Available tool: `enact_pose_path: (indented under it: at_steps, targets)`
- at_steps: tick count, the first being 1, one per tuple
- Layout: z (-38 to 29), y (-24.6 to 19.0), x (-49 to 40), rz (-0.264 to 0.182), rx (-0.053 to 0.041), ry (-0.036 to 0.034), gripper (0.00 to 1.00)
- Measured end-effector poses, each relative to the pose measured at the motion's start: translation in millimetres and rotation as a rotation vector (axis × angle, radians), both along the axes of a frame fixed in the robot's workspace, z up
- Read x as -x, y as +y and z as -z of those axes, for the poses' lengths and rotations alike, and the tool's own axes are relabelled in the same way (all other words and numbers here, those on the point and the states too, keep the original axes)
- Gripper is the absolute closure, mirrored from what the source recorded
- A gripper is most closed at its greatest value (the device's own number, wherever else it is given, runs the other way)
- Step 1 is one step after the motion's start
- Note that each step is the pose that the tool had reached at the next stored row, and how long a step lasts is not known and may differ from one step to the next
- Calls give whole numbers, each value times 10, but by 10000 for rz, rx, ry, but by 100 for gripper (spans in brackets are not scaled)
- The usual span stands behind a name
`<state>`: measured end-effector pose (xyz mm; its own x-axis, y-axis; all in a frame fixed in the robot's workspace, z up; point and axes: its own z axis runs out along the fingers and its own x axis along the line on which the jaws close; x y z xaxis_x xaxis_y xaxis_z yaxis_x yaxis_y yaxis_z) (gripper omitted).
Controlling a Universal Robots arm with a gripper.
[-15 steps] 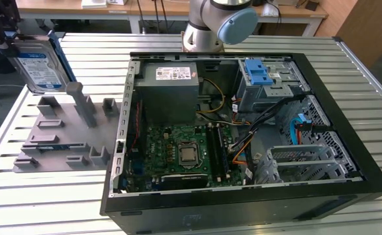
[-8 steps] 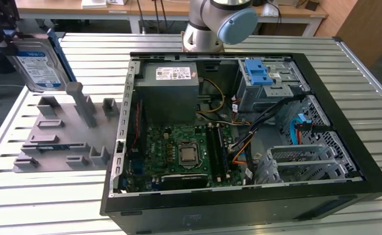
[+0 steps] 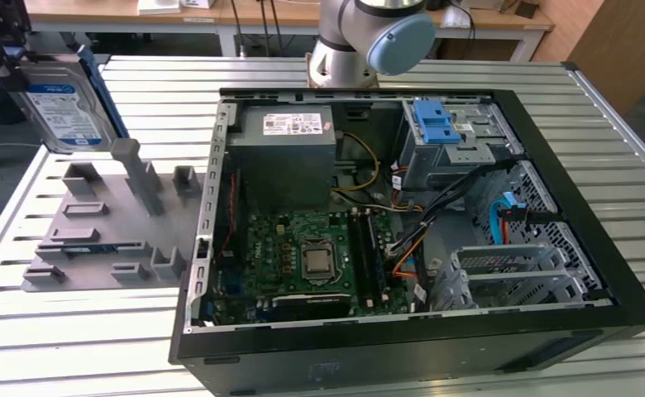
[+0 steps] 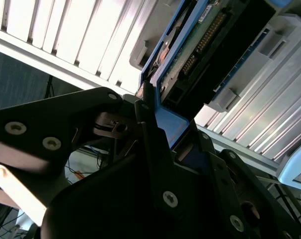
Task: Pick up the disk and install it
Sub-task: 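Pick up the disk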
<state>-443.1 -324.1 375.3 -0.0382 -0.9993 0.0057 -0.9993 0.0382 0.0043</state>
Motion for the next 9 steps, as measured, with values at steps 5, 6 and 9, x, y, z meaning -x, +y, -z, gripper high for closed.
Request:
enact_pose_path:
  at_steps: [5,6,9]
  targets:
    - [-33,0,0,0,0,1,64]
    - [-40,0,0,0,0,1,64]
    - [-59,0,0,0,0,0,64]
